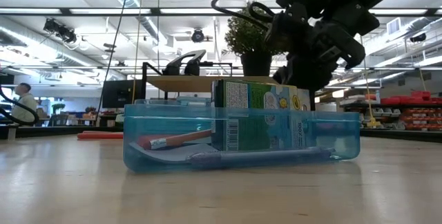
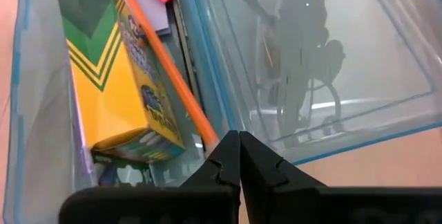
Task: Pack school essentials
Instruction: Adjust the orange pencil in the blue supply box, then adjust the yellow crayon box in blue supply box
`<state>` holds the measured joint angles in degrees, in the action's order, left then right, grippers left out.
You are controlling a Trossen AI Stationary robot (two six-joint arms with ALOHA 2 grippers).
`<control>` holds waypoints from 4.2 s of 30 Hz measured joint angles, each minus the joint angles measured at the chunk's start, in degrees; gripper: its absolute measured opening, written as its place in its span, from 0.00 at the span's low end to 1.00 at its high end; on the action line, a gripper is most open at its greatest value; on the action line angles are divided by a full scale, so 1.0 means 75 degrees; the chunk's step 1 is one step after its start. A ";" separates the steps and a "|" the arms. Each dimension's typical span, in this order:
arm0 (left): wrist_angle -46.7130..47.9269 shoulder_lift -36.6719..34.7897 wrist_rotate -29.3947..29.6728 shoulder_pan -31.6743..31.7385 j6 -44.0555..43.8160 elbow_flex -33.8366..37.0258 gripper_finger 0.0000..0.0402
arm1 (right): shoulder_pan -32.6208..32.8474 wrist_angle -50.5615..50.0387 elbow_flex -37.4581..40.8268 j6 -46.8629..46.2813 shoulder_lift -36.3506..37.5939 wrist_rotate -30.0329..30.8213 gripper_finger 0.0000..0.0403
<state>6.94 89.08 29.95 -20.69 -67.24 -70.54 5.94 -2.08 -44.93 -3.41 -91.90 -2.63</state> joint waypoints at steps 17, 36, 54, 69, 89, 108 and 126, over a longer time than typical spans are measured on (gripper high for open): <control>0.0009 0.0000 -0.0003 0.0000 -0.0114 0.0000 0.23 | 0.0504 0.0154 0.0535 -0.0548 0.0062 -0.0147 0.02; 0.0127 0.0000 0.0033 0.0043 0.0130 0.0000 0.23 | 0.0434 -0.0332 -0.0816 0.0358 0.0335 -0.1177 0.02; 0.0146 0.0000 0.0095 0.0125 0.0341 0.0000 0.23 | 0.0492 -0.0621 -0.0490 -0.0031 0.0332 -0.0070 0.02; 0.0186 0.0000 0.0095 0.0092 0.0314 0.0000 0.23 | 0.0674 0.0121 -0.0178 -0.0760 0.0332 0.0459 0.02; 0.0189 0.0000 0.0087 -0.0193 0.0314 0.0000 0.23 | 0.1279 0.0931 -0.0189 -0.1863 0.0046 -0.0837 0.02; 0.0055 0.0008 -0.2404 -0.1297 -0.0393 -0.0003 0.22 | 0.0906 0.0816 -0.0189 -0.1724 0.0309 0.0026 0.02; -0.2273 0.3119 -0.4516 -0.1291 -0.0664 0.0009 0.05 | 0.0728 0.0598 -0.0187 -0.1482 0.0309 -0.0596 0.02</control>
<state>-10.11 112.47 -3.91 -30.37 -72.22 -70.48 11.40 2.40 -46.33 -14.52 -89.58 -7.10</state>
